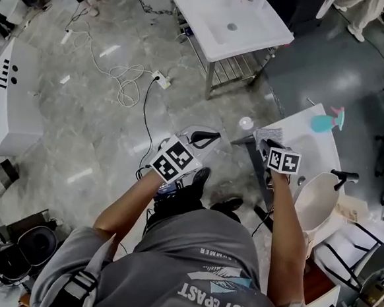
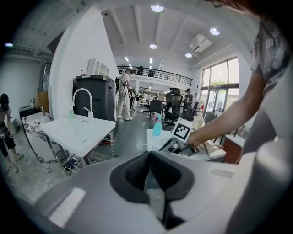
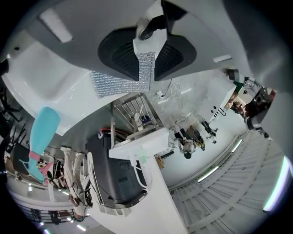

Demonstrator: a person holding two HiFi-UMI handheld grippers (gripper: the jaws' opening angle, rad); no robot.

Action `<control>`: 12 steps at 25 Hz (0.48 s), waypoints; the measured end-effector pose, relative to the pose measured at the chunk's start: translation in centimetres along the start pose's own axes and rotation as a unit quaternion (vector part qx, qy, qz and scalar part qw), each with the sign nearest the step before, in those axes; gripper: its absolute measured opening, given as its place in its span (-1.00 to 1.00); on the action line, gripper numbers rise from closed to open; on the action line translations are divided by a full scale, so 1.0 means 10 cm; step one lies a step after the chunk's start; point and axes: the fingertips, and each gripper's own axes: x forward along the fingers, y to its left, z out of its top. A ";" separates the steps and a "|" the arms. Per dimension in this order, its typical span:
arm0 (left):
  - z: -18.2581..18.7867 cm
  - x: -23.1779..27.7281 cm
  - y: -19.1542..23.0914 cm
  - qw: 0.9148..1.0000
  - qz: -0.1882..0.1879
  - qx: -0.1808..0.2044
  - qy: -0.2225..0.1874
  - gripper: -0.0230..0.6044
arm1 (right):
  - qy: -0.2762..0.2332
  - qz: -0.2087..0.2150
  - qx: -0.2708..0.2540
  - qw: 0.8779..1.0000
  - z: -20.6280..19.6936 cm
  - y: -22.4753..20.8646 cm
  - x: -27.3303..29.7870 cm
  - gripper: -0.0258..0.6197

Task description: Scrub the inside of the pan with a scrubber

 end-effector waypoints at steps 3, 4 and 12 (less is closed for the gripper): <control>0.05 -0.01 0.03 1.000 0.003 -0.002 -0.007 -0.92 | -0.032 -0.006 -0.002 0.999 0.13 0.04 -0.18 -0.60; 0.07 -0.02 0.04 1.000 0.004 -0.004 -0.011 -0.92 | -0.048 -0.009 -0.003 0.999 0.19 0.06 -0.28 -0.65; 0.34 -0.06 0.07 0.999 -0.001 -0.013 -0.042 -0.92 | -0.188 0.009 -0.014 0.982 0.84 0.47 -1.42 -0.92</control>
